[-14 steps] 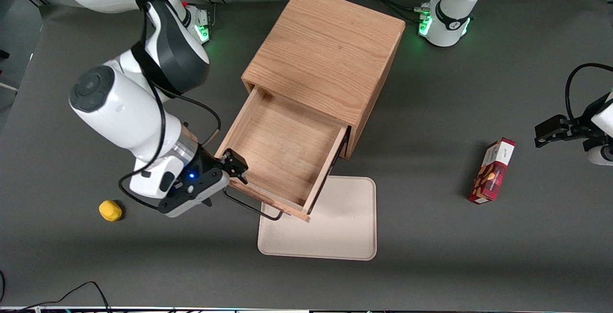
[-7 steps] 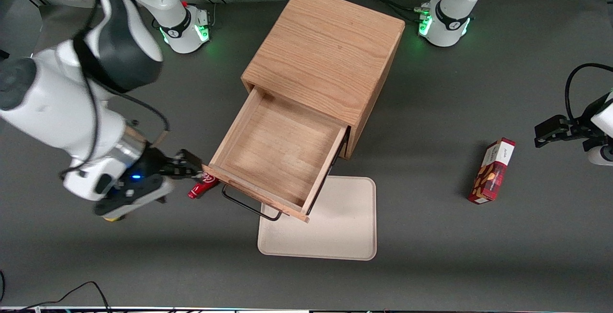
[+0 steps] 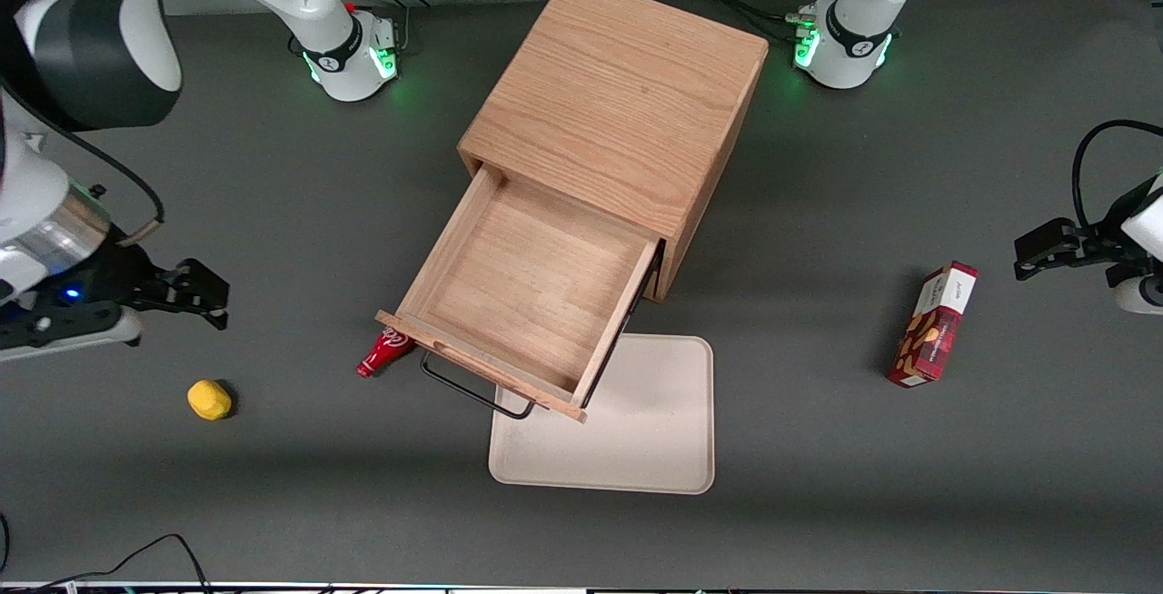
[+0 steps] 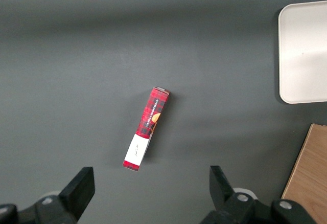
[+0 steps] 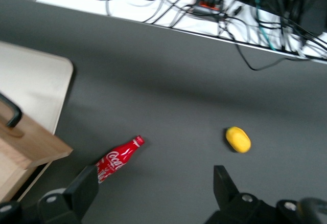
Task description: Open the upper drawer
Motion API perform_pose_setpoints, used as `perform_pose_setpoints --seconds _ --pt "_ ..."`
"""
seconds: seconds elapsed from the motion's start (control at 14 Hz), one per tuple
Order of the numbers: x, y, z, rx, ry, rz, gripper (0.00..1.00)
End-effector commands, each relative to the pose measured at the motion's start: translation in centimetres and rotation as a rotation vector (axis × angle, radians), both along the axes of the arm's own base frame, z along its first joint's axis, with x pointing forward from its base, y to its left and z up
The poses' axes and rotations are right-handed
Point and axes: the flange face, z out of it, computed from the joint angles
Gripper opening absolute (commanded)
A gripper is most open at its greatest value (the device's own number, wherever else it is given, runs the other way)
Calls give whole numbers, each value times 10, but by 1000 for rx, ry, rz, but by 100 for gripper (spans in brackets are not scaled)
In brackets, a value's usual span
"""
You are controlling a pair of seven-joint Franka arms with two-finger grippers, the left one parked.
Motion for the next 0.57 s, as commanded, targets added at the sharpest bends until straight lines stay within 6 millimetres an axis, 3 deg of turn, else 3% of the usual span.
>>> perform_pose_setpoints --seconds 0.0,0.14,0.36,0.5 --pt "-39 -19 2 11 -29 -122 100" --pt "-54 -40 10 16 -37 -163 100" --pt "-67 -89 17 54 -24 -242 100" --pt "-68 -97 20 51 21 -265 100"
